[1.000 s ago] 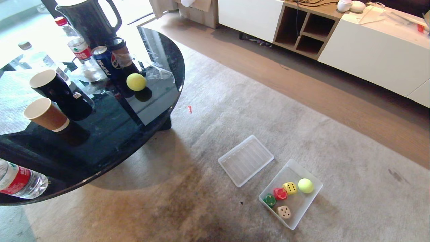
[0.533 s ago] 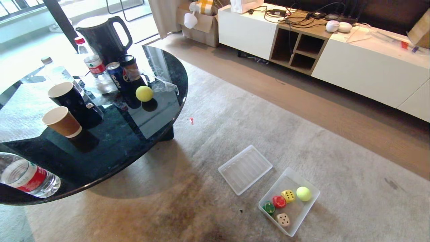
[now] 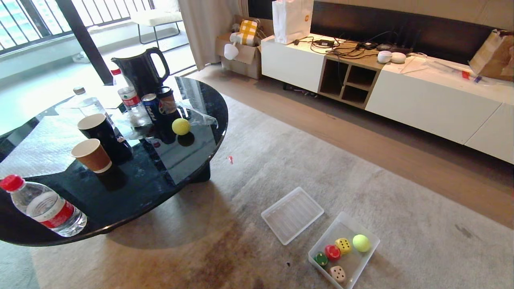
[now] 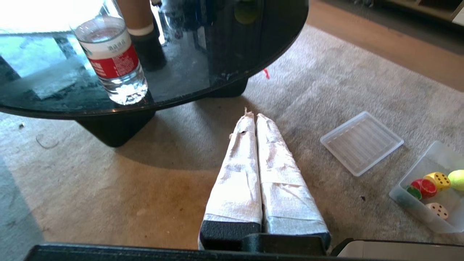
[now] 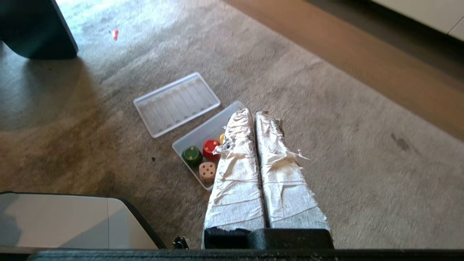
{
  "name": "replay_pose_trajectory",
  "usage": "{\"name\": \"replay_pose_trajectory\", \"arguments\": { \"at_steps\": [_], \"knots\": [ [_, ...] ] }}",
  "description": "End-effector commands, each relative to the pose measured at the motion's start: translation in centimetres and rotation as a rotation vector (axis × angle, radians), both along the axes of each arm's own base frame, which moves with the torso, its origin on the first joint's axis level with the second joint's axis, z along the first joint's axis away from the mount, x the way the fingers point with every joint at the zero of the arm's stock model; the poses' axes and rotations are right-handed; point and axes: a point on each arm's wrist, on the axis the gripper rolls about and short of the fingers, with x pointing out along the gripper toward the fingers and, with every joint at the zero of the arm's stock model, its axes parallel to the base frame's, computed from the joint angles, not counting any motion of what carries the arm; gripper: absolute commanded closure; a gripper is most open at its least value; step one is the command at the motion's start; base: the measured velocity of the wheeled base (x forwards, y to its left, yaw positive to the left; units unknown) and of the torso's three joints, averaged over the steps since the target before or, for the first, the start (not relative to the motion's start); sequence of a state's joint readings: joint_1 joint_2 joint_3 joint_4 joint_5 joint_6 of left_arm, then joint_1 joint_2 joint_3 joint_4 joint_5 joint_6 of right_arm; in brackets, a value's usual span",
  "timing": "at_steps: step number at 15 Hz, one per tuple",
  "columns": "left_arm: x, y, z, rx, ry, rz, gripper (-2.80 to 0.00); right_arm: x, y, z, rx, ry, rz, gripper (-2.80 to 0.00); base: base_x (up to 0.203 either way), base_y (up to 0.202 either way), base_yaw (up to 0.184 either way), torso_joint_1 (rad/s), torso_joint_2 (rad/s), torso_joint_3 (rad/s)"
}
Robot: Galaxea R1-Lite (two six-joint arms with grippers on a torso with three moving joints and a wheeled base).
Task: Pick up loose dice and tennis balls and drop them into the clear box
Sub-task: Pick up the ball on the table
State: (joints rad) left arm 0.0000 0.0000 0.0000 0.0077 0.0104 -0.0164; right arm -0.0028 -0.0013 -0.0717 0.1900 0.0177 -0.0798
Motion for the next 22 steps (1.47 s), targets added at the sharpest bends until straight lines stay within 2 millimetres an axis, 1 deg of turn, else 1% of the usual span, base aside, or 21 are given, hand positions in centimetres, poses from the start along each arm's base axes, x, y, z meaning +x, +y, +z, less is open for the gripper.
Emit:
{"name": "replay_pose_trajectory", "arguments": {
  "at_steps": [1,19,22],
  "knots": [
    [0.02,0.0,-0.04,0.0,0.003,0.0,0.0,0.02,0.0,-0.06,0.006,0.001,-0.003,0.0,0.0,0.0,0.0,0.0,0.0,0.198],
    [0.01,0.0,-0.04,0.006,0.002,0.0,0.0,0.01,-0.01,-0.02,0.022,0.0,-0.008,0.0,0.0,0.0,0.0,0.002,0.0,0.201],
    [0.01,0.0,-0.04,0.007,0.002,0.0,0.0,0.0,-0.01,-0.04,0.02,0.003,-0.01,0.0,0.0,0.0,0.0,0.003,0.0,0.071]
  ]
}}
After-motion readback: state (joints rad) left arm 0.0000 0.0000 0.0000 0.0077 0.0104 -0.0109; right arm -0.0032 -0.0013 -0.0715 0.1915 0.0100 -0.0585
